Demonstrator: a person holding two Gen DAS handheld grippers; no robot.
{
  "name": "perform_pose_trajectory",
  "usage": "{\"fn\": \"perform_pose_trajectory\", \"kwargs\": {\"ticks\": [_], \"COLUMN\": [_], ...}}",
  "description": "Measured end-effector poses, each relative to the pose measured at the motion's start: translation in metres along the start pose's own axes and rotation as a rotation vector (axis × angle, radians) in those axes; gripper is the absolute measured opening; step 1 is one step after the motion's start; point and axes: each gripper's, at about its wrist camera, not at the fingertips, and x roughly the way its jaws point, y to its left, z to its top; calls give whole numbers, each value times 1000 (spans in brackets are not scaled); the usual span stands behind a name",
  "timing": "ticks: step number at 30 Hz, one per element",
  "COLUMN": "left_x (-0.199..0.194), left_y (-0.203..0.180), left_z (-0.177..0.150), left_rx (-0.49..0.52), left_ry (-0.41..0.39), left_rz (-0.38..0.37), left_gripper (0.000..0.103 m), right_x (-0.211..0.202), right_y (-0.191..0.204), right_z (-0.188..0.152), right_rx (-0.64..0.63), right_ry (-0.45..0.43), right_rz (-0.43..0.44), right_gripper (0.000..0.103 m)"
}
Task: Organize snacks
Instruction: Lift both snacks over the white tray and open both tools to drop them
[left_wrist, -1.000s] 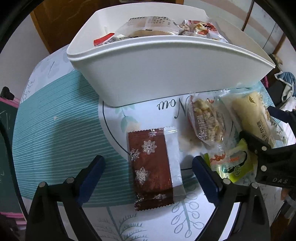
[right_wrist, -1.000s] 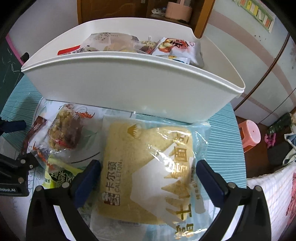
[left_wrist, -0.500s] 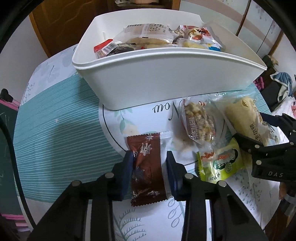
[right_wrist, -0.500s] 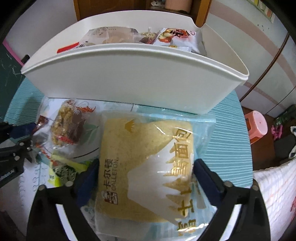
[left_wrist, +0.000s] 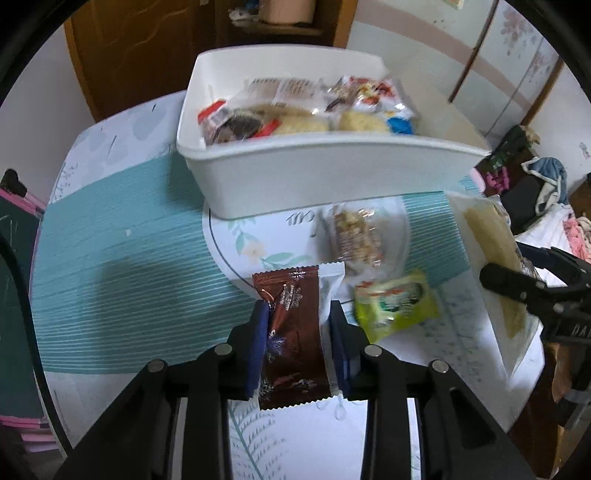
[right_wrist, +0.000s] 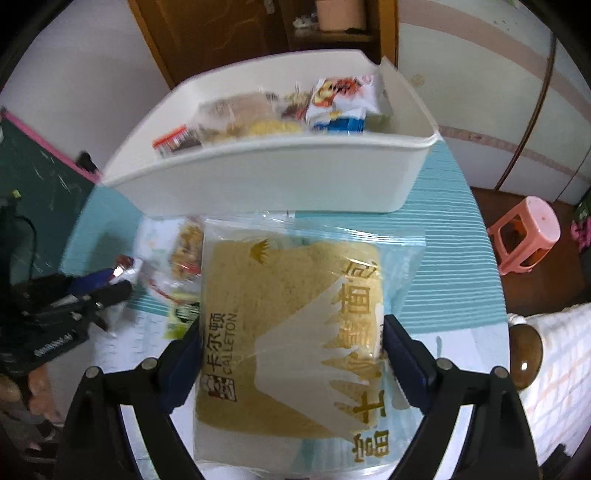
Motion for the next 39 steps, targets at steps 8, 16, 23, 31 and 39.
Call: {"fn": "perform_pose_trajectory", "kwargs": {"ticks": [8,16,23,31,39], "left_x": [-74,-149,-185,-176,-131], "left_y": [-10,-17,-25,-19,-10], "left_z": [23,62,109,163,191], "left_rx": [57,121,145,104,61], "left_ry": [-114,-260,-359,-404,-384], "left_rz": [-12,28,89,82,69], "left_gripper": [30,30,30,30,30], "right_x": [-71,-139,-174,-176,-147], "right_y": [2,31,62,71,59], "right_z": [27,57,97,143,169], "right_rx": [45,-32,-94,-86,-60], "right_ry": [-163,-342,-479,-563,-539], "right_rz": [67,50,47,35,12], "right_gripper": [90,91,91,91,91]}}
